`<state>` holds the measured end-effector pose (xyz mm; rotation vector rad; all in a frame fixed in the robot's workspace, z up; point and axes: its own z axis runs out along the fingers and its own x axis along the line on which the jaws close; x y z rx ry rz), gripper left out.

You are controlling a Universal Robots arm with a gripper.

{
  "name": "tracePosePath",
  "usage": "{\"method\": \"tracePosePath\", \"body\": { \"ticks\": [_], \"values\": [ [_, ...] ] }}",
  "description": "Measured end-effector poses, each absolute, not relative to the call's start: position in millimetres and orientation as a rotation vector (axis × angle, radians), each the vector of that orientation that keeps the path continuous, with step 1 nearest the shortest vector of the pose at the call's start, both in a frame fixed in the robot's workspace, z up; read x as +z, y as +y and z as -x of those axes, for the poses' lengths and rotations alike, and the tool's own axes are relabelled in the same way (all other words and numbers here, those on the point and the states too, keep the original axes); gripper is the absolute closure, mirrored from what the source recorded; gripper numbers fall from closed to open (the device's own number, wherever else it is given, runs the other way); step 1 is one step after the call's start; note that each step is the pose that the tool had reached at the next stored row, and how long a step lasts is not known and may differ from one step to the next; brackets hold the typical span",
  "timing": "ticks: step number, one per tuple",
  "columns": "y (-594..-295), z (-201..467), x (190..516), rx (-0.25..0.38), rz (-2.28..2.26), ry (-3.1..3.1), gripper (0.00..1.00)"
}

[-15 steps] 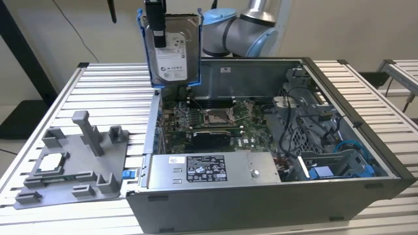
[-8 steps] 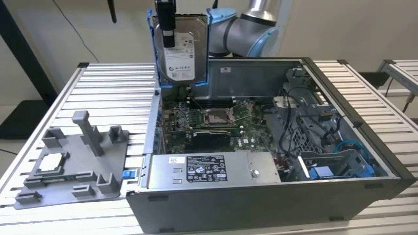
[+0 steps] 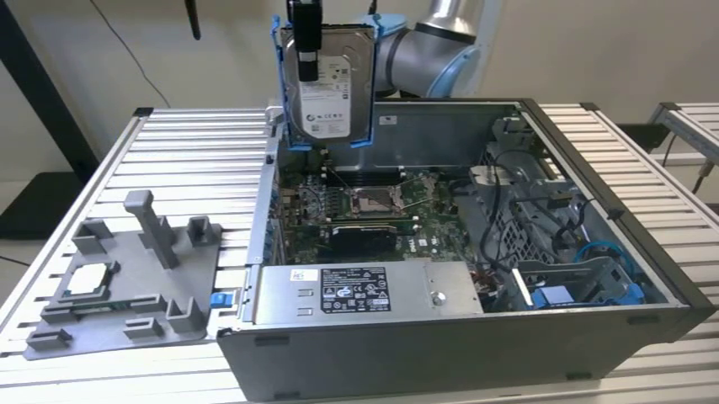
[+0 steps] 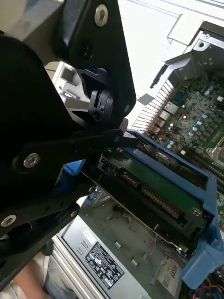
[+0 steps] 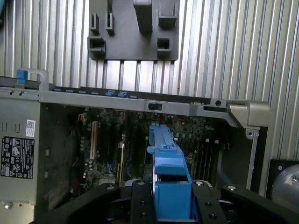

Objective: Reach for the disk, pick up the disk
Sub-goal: 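Pick up the disk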

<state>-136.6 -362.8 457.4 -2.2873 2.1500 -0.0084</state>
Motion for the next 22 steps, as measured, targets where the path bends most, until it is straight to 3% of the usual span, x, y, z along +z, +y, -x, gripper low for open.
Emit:
{"method": "tracePosePath", "body": {
  "ticks": [22],
  "values": [
    [-363, 79, 457, -0.008, 2.287, 2.150, 1.00]
  ]
}}
